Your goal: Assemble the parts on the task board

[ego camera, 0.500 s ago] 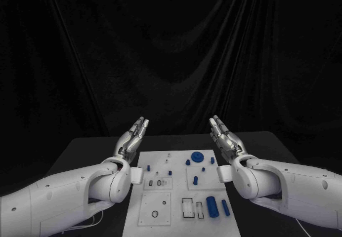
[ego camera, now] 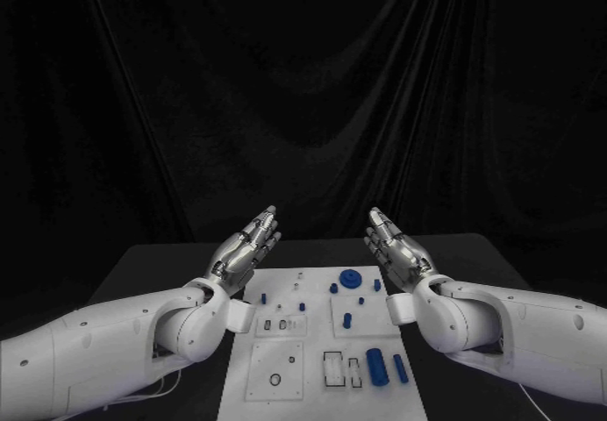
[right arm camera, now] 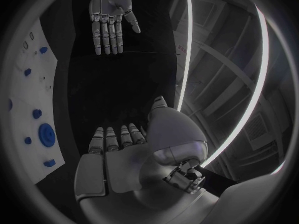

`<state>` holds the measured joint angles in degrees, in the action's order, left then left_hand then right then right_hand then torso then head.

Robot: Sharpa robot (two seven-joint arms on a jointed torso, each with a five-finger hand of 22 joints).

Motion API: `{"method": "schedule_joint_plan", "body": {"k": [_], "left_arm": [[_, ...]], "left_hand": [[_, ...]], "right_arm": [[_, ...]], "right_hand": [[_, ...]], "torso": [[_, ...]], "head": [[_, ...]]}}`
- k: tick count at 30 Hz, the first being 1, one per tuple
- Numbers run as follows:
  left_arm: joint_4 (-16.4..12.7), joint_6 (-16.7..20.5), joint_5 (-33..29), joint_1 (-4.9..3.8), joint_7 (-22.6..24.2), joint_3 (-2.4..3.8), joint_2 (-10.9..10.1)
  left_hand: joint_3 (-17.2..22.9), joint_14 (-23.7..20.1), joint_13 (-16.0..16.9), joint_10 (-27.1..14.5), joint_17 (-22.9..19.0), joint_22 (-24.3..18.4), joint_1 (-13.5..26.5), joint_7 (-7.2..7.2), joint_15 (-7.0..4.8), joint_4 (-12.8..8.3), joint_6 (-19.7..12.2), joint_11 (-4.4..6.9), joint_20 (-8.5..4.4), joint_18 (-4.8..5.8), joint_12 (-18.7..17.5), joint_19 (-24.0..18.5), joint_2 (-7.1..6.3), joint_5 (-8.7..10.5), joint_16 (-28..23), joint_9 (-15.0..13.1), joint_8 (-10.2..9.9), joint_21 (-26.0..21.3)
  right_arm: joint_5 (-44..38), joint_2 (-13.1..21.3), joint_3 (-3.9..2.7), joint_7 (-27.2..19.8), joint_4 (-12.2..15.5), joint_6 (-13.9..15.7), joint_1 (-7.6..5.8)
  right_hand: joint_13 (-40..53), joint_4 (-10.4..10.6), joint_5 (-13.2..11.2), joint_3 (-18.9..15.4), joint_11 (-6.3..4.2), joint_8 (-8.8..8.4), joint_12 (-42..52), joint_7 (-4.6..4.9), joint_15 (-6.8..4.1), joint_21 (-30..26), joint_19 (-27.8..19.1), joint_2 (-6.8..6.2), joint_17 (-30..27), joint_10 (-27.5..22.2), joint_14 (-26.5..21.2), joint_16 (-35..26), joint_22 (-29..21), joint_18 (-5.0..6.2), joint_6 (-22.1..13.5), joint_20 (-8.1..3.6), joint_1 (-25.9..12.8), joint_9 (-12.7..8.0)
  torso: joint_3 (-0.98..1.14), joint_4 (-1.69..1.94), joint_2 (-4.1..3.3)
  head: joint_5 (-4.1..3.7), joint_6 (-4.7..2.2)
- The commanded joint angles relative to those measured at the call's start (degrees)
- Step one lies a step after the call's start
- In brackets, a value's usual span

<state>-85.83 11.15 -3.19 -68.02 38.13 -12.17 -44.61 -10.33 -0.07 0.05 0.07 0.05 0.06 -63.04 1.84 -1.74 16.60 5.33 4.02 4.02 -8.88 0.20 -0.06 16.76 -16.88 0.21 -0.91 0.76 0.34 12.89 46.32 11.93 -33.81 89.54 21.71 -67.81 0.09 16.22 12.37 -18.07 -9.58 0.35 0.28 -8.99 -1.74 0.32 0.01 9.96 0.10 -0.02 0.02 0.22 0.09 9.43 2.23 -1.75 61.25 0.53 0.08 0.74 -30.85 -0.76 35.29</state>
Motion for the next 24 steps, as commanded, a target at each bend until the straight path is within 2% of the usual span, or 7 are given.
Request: {"method": "schedule_joint_plan", "body": {"k": [1, 7, 13, 18, 20, 22, 24], "left_arm": [[2.2, -10.0, -1.1, -0.1, 9.7, 0.04, 0.6], [3.5, -10.2, -1.1, -0.09, 9.7, 0.04, 0.7], [4.7, -11.0, -1.1, -0.08, 9.4, 0.04, 0.6], [5.0, -12.2, -1.1, -0.08, 9.5, 0.04, 0.0], [5.0, -11.9, -1.1, -0.08, 9.7, 0.04, -0.5], [4.9, -11.3, -1.1, -0.09, 9.6, 0.04, -1.0], [4.7, -10.6, -1.1, -0.09, 9.3, 0.04, -1.7]], "left_hand": [[0.2, 0.1, 0.0, -0.1, 0.0, -0.1, -1.1, -0.07, -0.11, 0.2, 0.5, -0.1, 0.43, -0.91, -0.2, 0.1, 0.0, -0.64, -0.2, -0.1, 0.2, -0.3], [0.4, 0.1, 0.0, -0.1, 0.0, -0.1, -1.6, 0.15, -0.63, 0.2, 0.7, 0.15, 0.12, -1.18, -0.2, 0.1, -0.02, -1.02, -0.2, -0.1, 0.2, -0.3], [0.6, 0.1, 0.0, -0.1, 0.0, -0.1, -2.5, -0.34, -0.82, 0.2, 1.3, -0.47, -0.03, -1.33, -0.2, 0.1, -0.08, -1.33, -0.2, -0.2, 0.3, -0.3], [1.2, 0.1, 0.0, -0.1, 0.0, -0.1, -4.8, -1.31, -0.3, 0.2, 2.1, -1.51, 0.18, -1.28, -0.2, 0.1, -0.01, -4.29, -0.2, -0.3, 0.4, -0.3], [1.4, 0.1, 0.0, -0.1, 0.0, -0.1, -5.3, -1.49, 0.23, 0.2, 2.6, -1.74, 0.31, -1.05, -0.2, 0.1, -0.02, -5.03, -0.2, -0.3, 0.5, -0.3], [1.5, 0.1, 0.0, -0.1, 0.0, -0.1, -5.7, -1.62, 0.75, 0.2, 3.2, -1.87, 0.31, -0.55, -0.2, 0.1, -0.06, -5.71, -0.2, -0.4, 0.6, -0.3], [1.7, 0.1, 0.0, -0.1, 0.0, -0.1, -6.2, -2.13, 1.58, 0.2, 4.1, -2.15, 0.13, 0.49, -0.2, 0.1, -0.02, -6.68, -0.2, -0.5, 0.8, -0.3]], "right_arm": [[-0.8, 0.4, -0.04, 0.5, -1.0, -7.6, -0.11], [-4.8, 0.2, -0.04, 2.1, -2.2, -12.5, -0.16], [-14.6, 0.3, -0.04, 5.0, -4.4, -19.5, -0.66], [-19.2, 0.6, -0.05, 6.1, -5.8, -21.3, -1.92], [-21.4, 0.6, -0.05, 6.2, -6.5, -21.6, -2.86], [-23.3, 0.6, -0.05, 6.1, -7.2, -21.9, -3.77], [-25.8, 0.7, -0.05, 6.4, -8.0, -22.3, -5.08]], "right_hand": [[-0.1, 0.2, -0.4, 0.1, 0.82, 0.54, -0.3, 1.08, -7.49, -0.3, 0.0, -0.02, -0.1, 0.0, 0.0, -0.2, -0.1, 0.91, 0.7, -0.64, 0.1, 0.2], [-0.1, 0.2, -2.1, 0.0, 4.21, 0.7, -0.3, 0.7, -3.47, -0.3, 0.0, -0.05, -0.1, 0.0, 0.0, -0.2, -0.1, 0.88, 0.7, 3.77, -0.7, 0.2], [0.0, 0.5, -6.8, 1.5, 10.65, 2.35, -0.1, 3.57, 7.77, 0.2, 0.7, -2.74, -0.1, 0.1, 0.0, -0.2, 0.3, 0.84, 4.1, 15.34, -3.2, 0.8], [0.6, 0.4, -6.1, 3.5, 14.18, 3.62, 1.7, 7.12, 14.0, 4.4, 8.5, -3.7, 1.1, 1.2, 3.9, 1.8, 2.5, 0.04, 7.8, 18.73, -1.4, 1.2], [1.2, -1.1, -4.9, 4.6, 15.73, 4.32, 4.0, 8.45, 14.61, 8.5, 17.3, -5.13, 2.3, 3.1, 9.7, 4.2, 4.4, -1.2, 9.8, 18.6, 2.3, 1.5], [1.9, 1.0, -5.1, 8.1, 16.57, 4.44, 7.4, 8.78, 15.21, 14.8, 32.1, -12.37, 4.1, 6.0, 20.2, 8.4, 7.0, -1.64, 10.7, 18.62, 6.7, 1.6], [3.3, 0.1, -4.6, 10.2, 16.91, 5.59, 16.0, 9.22, 12.62, 17.5, 43.1, -12.58, 7.4, 14.9, 41.9, 15.7, 7.3, 0.94, 14.7, 18.14, 12.5, 2.2]], "torso": [[0.01, 0.0, 0.02], [-0.01, -0.01, 0.04], [-0.04, 0.0, 0.06], [-0.03, -0.04, 0.04], [-0.04, -0.02, 0.02], [-0.05, -0.02, 0.03], [-0.03, 0.02, 0.0]], "head": [[-0.16, 2.8], [0.13, 3.83], [0.83, 5.28], [0.89, 6.55], [0.64, 7.0], [0.43, 7.34], [0.14, 7.82]]}}
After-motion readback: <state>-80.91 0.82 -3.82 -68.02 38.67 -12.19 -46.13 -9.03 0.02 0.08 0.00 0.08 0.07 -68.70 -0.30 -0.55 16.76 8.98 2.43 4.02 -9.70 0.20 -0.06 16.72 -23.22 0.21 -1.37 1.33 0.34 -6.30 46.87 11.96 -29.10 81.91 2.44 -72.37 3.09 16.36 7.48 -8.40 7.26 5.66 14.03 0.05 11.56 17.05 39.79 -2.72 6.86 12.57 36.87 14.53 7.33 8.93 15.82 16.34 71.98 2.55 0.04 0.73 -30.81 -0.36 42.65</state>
